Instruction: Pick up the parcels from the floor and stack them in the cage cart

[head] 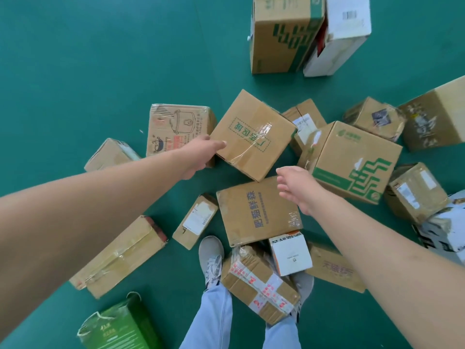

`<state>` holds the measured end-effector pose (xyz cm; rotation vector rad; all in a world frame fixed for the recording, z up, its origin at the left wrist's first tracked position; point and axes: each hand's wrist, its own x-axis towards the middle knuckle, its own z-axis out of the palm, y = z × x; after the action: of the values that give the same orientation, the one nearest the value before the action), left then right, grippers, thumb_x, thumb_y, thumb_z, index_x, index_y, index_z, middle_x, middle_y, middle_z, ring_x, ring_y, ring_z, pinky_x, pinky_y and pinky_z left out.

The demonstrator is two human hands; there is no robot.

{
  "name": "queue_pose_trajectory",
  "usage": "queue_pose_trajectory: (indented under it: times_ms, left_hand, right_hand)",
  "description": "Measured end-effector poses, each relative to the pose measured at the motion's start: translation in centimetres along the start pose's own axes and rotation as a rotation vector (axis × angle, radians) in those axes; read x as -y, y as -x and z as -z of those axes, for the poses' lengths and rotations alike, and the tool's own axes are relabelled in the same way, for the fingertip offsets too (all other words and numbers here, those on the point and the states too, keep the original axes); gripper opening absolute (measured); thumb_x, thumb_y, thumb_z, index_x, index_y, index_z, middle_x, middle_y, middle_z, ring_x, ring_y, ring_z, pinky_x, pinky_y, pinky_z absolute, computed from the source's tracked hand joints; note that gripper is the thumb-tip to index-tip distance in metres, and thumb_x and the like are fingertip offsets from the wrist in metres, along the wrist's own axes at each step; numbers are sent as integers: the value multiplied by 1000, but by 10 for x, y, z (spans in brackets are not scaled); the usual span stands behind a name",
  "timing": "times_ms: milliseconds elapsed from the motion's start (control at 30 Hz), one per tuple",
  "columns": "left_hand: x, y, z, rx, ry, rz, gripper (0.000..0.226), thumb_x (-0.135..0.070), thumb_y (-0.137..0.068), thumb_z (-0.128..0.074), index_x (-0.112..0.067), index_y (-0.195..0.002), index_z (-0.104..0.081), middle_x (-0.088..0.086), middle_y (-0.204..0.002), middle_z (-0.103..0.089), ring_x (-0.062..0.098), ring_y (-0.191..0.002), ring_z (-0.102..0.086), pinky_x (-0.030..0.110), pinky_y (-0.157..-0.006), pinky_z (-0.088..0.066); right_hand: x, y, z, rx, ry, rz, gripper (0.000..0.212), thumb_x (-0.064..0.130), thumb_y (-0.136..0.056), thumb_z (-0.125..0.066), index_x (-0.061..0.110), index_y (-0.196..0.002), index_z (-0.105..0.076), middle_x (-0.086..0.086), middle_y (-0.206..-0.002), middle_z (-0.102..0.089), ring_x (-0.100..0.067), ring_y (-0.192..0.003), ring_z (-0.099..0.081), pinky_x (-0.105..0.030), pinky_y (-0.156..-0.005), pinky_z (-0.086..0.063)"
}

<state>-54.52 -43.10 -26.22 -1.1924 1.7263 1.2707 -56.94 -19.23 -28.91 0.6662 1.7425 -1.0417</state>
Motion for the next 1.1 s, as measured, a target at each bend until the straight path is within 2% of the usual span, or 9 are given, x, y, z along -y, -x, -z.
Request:
queue_pose_trajectory:
  times_ms: [133, 300, 400, 533, 633, 733, 833, 967, 1100]
  left_hand:
    - [-1, -50, -14, -64, -89, -72, 80, -44, -101, -60, -25, -164, -16, 3, -159, -41, 27, -144, -40, 51, -117, -33]
    - [-2, -88, -25, -70, -90, -98, 68, -36, -101, -62, -20, -157, -27, 1, -137, -55, 19, -113, -53, 38, -94, -46]
    - [-2, -97, -29, -68, -109, -115, 58, -33, -101, -63, -20, -150, -37, -1, -130, -56, 19, -110, -54, 33, -86, -46]
    - [-1, -90, -25, -50, -105, -106, 59, -33, -99, -67, -19, -149, -39, -1, -127, -59, 18, -108, -57, 28, -76, -46]
    - [-2, -66, -18, -43, -128, -94, 63, -38, -97, -68, -20, -149, -37, 1, -130, -58, 19, -111, -54, 34, -85, -42]
    - [-13, -26, -8, -39, -122, -109, 62, -39, -98, -68, -19, -147, -35, 1, -129, -56, 20, -112, -52, 35, -88, -38]
    - [-27, 26, 1, -40, -92, -139, 61, -39, -96, -69, -20, -143, -33, 2, -130, -57, 21, -115, -55, 38, -88, -43]
    - [-50, 108, 11, -44, -46, -150, 57, -43, -96, -68, -21, -137, -35, 2, -122, -59, 21, -109, -57, 36, -78, -42]
    - [-74, 208, 20, -10, -30, -159, 57, -49, -96, -66, -22, -136, -36, 0, -117, -57, 13, -97, -54, 32, -68, -40]
  right_hand:
    - [-3, -43, -15, -9, -78, -8, 60, 34, -105, -58, 23, -158, -34, -4, -152, -46, -24, -130, -54, -42, -109, -50]
    - [-5, -71, -27, 14, -168, 24, 74, 33, -104, -59, 28, -165, -15, 1, -164, -35, -24, -145, -41, -47, -121, -37]
    - [-6, -83, -32, 30, -198, 23, 76, 33, -103, -61, 27, -164, -16, 3, -159, -43, -22, -141, -45, -46, -123, -32]
    - [-8, -82, -35, 0, -233, 1, 75, 36, -100, -64, 24, -161, -21, 4, -145, -53, -17, -118, -53, -40, -117, -38]
    - [-5, -61, -33, -35, -232, 13, 79, 42, -97, -66, 26, -160, -21, 4, -144, -51, -20, -120, -55, -41, -111, -41]
    - [4, -22, -23, -63, -231, 27, 90, 52, -88, -68, 34, -160, -18, 3, -153, -46, -25, -131, -51, -52, -115, -39]
    - [20, 32, -6, -93, -216, 66, 81, 54, -93, -65, 32, -156, -20, 7, -144, -48, -22, -122, -51, -43, -104, -42]
    - [37, 120, 18, -158, -256, 96, 74, 55, -94, -65, 32, -147, -18, 3, -128, -54, -18, -107, -56, -46, -101, -50]
    - [53, 225, 40, -270, -307, 133, 79, 60, -92, -66, 27, -145, -15, 3, -132, -50, -21, -114, -54, -45, -104, -48]
